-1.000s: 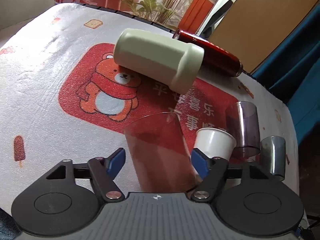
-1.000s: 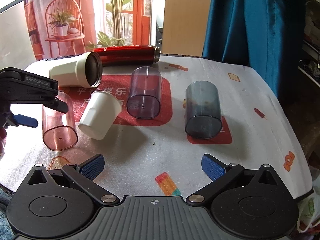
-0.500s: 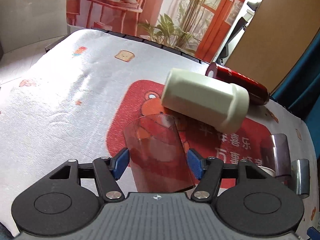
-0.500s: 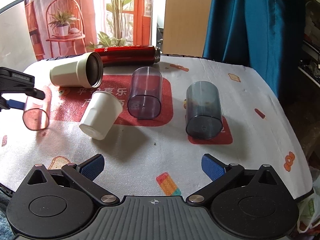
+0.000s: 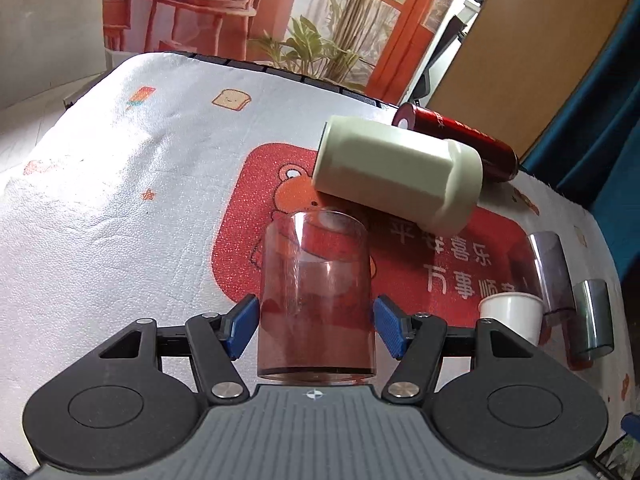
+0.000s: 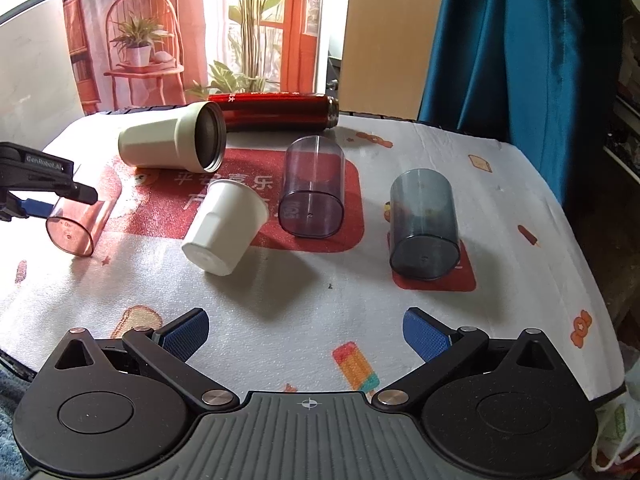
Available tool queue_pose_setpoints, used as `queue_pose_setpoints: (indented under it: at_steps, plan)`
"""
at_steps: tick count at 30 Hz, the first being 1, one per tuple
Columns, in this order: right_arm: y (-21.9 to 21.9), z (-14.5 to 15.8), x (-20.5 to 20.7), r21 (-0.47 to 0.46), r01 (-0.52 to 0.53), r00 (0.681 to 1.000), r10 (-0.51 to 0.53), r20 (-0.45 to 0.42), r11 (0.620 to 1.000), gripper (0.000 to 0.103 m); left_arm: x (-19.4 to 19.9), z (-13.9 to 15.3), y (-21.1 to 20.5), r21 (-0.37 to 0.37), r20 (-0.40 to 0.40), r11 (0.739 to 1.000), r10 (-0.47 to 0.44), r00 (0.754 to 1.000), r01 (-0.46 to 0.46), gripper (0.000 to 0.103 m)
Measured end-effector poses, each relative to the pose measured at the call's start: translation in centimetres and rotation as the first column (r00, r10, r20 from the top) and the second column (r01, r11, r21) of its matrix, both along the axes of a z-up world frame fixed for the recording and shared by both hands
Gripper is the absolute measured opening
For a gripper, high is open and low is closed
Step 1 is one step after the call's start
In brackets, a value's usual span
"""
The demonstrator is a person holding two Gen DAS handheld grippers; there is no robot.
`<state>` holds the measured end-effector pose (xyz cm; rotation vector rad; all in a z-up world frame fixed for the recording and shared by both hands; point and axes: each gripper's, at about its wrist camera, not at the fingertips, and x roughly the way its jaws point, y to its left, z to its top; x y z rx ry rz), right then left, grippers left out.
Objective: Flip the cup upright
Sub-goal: 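Close the left gripper around the pink cup's body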
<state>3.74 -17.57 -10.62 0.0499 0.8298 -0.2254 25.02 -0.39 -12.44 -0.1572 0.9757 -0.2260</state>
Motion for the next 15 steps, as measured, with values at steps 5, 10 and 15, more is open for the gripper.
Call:
queue_pose_setpoints:
  at_steps: [5,10,15]
  plan:
    - [0.0,0.4,-0.4,0.002,0.007,1.000,-0.007,0.011,1.000,0.103,-2.4,0.3,0.1,0.020,-0.015,0.999,-0.035,0.999,0.036,0.066]
    - [0.2,0.4,-0.5,0.013,-0.001,1.000,0.001,0.011,1.000,0.103,-6.4,0.5,-0.1,0.044,-0.014,0.995,-0.086,0.996,0.087,0.066]
    - [0.7,0.4,-0.7,0.017,-0.017,1.000,0.016,0.010,1.000,0.103,-9.0,0.5,-0.5,-0.001,-0.044,0.996,-0.092,0.995,0.092,0.065]
